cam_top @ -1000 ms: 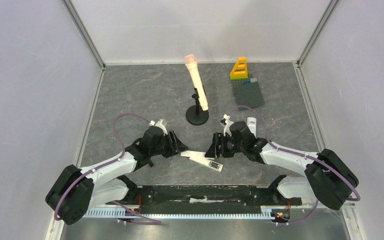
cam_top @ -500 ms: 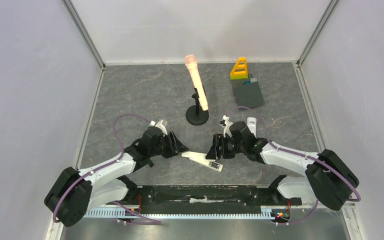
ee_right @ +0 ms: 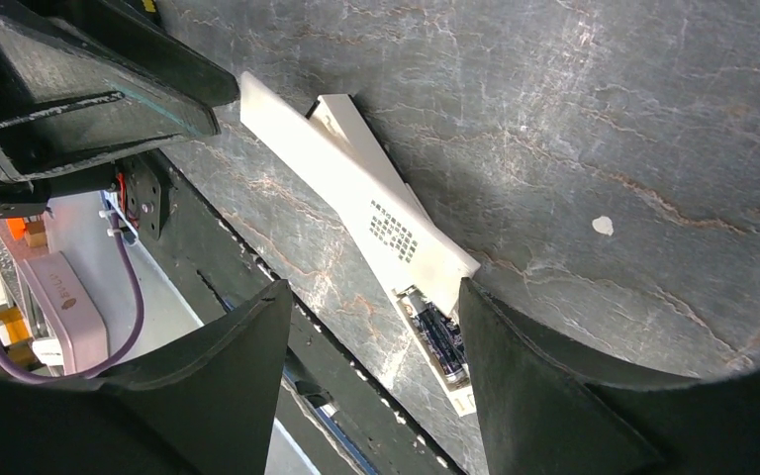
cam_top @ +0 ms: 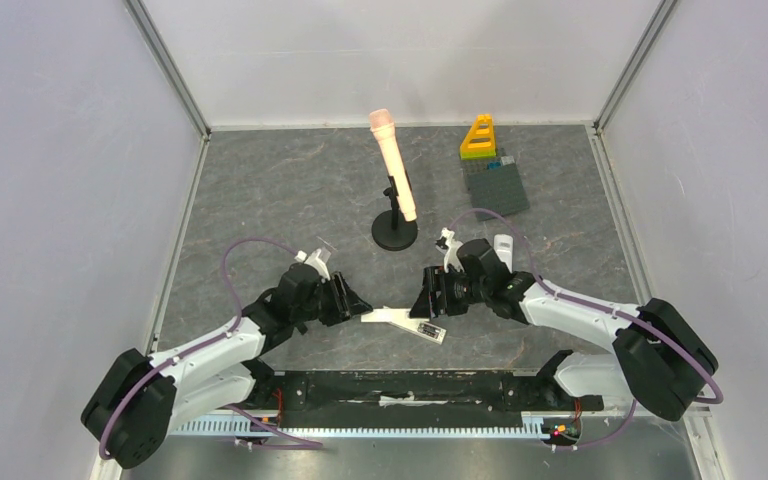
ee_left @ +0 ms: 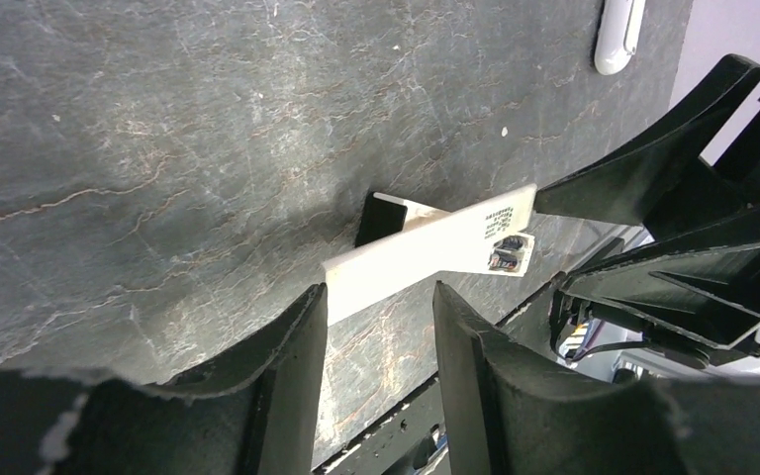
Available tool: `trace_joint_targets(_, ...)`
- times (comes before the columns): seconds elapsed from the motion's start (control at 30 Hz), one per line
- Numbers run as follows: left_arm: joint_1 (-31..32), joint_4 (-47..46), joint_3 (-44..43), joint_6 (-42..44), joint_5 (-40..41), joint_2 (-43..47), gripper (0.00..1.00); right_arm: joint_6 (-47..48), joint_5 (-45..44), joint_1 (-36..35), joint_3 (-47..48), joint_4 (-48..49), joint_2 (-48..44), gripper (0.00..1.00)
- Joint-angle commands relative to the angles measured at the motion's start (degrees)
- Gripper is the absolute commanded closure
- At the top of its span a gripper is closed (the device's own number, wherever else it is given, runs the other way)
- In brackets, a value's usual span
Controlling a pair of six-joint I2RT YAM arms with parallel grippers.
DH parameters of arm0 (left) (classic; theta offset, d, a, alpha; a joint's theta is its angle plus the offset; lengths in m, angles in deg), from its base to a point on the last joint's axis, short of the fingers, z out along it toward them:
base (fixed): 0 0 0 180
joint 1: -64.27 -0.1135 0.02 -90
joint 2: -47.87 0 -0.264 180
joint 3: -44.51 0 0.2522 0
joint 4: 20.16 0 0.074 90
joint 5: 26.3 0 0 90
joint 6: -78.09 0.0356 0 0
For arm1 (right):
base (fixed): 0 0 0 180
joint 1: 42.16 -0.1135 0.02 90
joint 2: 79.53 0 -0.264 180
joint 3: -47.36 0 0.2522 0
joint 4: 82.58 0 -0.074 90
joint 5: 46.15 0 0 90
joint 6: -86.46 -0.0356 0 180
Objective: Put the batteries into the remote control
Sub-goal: Pick up the battery cover at the center of the board.
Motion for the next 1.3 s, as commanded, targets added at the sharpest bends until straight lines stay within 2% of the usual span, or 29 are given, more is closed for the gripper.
trace_joint_targets(0.0,0.5,-0.9,0.1,-0.3,-0.9,0.8,0.49,2.0,-0.8,-0.3,3.2,-1.3,0.3,0.35)
trace_joint_targets(0.17,0.5,0.6,-0.5,0.3,0.7,1.4,0.42,3.5,-3.3,-0.3,4.3,-4.0,0.2,0.35)
trace_joint_targets(0.33,0.5,2.8,-1.3,1.5,1.7,1.6,0.41,5.0,-5.7,-0.3,4.4,-5.6,0.2,0.35)
trace_joint_targets(0.53,0.5,1.2,-0.5,1.2,0.6,0.5,0.4,5.2,-6.7,-0.3,3.5,-5.0,0.4,0.34)
trace_joint_targets(0.97,0.5,-11.0,4.7,-4.1,-4.0,-4.6,0.4,-1.2,-5.1,0.0,-3.7,7.7,-0.8,0.32)
trace_joint_targets(1.13,0.5,-17.6,6.7,-7.2,-2.4,-5.4,0.43,-1.6,-5.9,0.2,-4.2,8.5,-1.8,0.33)
trace_joint_targets(1.27,0.5,-22.0,8.0,-8.8,-1.8,-7.0,0.49,-1.7,-6.2,0.5,-4.2,8.6,-1.8,0.33)
